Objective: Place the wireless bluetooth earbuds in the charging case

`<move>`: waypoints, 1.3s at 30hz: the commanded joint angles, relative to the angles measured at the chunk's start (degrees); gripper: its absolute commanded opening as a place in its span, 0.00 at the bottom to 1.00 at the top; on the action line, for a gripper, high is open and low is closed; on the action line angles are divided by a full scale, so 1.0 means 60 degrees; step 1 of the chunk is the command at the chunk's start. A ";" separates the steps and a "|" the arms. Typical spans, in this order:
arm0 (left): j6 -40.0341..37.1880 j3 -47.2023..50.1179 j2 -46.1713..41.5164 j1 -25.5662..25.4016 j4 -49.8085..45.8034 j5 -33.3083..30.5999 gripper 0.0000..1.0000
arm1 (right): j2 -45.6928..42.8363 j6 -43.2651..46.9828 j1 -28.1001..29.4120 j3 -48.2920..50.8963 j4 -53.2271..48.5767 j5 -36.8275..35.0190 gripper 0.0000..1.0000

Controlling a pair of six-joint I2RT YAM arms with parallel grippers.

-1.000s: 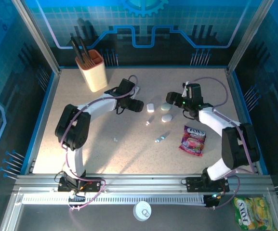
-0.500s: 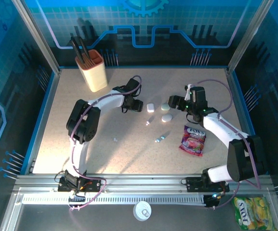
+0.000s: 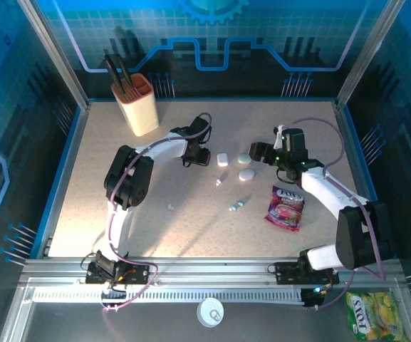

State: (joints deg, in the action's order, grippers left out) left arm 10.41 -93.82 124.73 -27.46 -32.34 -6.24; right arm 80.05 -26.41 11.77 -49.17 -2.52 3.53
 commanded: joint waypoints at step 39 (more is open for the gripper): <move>-0.6464 0.6889 -0.5840 -0.0892 0.7512 0.6482 0.45 | 0.0665 -0.0933 0.0659 -0.1092 -0.2241 0.8009 0.71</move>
State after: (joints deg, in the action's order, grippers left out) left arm -25.65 -53.25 91.44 -32.18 9.98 30.09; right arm 82.43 -31.79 14.39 -54.06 -14.92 49.17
